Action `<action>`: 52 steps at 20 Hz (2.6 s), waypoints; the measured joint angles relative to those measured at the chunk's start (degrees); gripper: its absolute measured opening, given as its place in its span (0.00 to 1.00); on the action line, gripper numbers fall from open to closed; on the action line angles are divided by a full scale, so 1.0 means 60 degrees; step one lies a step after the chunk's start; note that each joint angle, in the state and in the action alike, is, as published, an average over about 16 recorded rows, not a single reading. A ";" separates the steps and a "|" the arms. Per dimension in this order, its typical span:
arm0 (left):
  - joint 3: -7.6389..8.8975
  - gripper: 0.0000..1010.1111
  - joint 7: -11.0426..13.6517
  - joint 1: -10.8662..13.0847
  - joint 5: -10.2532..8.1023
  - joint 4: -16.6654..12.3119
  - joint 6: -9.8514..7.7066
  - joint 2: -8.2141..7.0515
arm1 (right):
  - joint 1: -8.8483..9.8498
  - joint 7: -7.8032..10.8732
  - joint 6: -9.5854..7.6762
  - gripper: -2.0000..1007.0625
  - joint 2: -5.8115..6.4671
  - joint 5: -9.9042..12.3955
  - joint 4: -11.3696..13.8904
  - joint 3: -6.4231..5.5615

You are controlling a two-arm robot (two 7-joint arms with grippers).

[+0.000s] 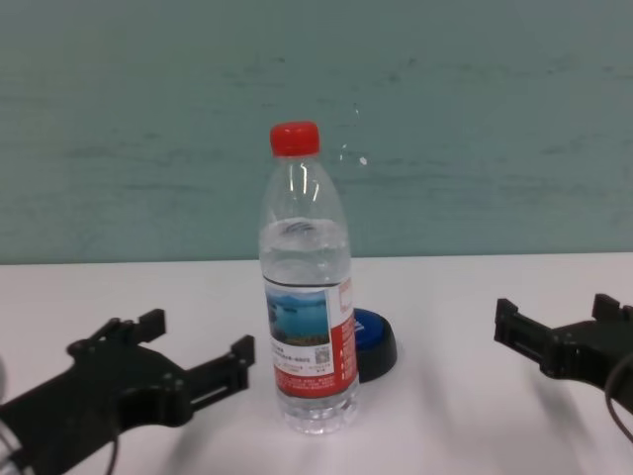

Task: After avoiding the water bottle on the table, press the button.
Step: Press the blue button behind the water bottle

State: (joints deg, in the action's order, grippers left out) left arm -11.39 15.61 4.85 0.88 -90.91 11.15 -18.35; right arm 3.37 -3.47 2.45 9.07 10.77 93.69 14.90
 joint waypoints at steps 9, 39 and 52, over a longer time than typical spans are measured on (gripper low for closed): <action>-0.0295 0.99 -0.0103 -0.0286 0.0202 0.0239 -0.0060 0.0140 | 0.0000 0.0000 0.0000 1.00 0.0000 0.0000 0.0000 0.0000; 0.0815 0.99 0.0227 0.1251 -0.0457 -0.1369 -0.0026 -0.0940 | 0.0000 0.0000 0.0000 1.00 0.0000 0.0000 0.0000 0.0000; 0.1096 0.99 0.0482 0.0180 -0.0689 0.0003 0.0205 -0.1016 | 0.0000 0.0000 0.0000 1.00 0.0000 0.0000 0.0000 0.0000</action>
State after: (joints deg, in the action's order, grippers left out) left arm -4.81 18.50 5.93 -3.26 -90.90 12.39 -24.45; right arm 3.37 -3.47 2.45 9.07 10.76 93.69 14.90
